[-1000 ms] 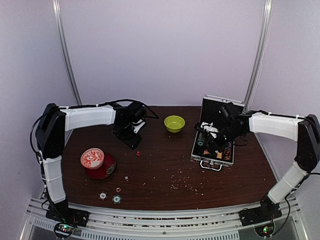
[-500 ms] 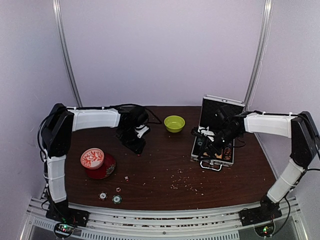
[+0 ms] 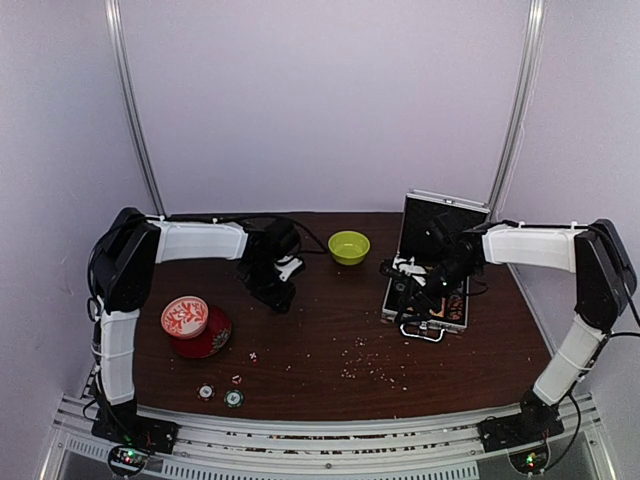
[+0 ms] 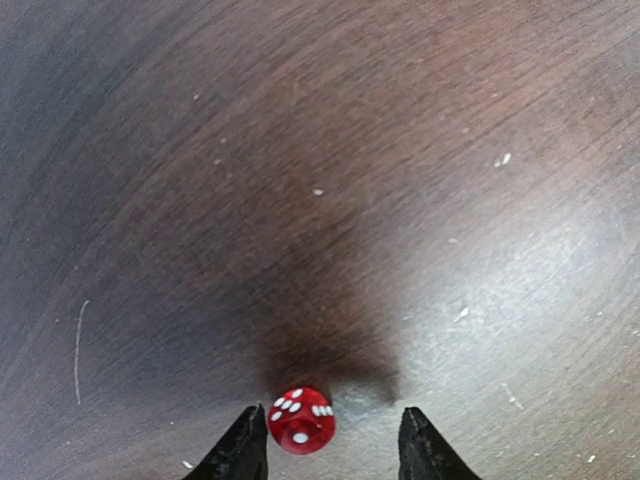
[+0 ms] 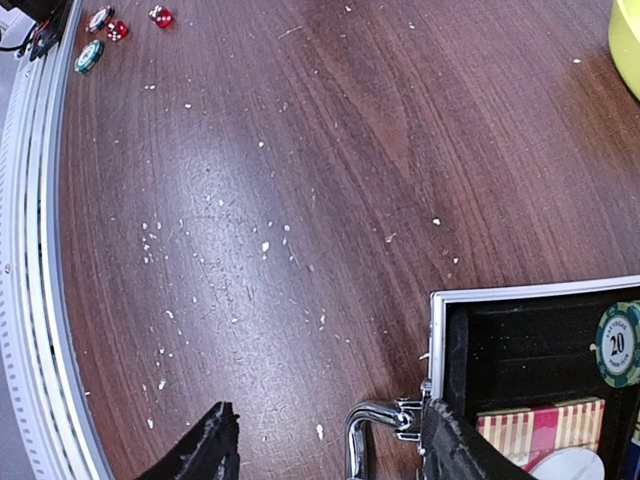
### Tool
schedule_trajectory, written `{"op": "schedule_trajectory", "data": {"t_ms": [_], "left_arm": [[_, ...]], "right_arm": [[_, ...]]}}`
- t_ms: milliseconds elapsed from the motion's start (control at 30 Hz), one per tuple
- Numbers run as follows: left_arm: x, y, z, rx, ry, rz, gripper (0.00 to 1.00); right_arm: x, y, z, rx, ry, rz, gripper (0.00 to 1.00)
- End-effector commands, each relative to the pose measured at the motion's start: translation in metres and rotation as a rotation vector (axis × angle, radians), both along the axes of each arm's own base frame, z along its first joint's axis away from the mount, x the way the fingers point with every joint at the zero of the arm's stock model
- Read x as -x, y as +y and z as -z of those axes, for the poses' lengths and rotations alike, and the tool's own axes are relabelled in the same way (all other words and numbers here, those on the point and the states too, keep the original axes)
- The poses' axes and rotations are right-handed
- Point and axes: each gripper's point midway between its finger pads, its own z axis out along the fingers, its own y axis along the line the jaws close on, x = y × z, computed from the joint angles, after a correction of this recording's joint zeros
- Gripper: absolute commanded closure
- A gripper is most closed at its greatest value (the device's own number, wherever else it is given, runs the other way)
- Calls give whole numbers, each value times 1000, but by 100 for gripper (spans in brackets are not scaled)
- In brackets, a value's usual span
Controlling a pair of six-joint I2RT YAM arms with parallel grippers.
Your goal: Pack up texas hold em set
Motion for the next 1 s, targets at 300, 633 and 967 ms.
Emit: {"op": "schedule_trajectory", "data": {"t_ms": [300, 633, 967], "left_arm": [[29, -65, -10, 144, 51, 119, 60], [60, -89, -15, 184, 106, 182, 61], [23, -54, -90, 149, -86, 140, 55]], "right_arm": [[9, 8, 4, 16, 34, -62, 39], [14, 11, 12, 39, 65, -85, 39], [13, 21, -23, 23, -3, -105, 36]]}}
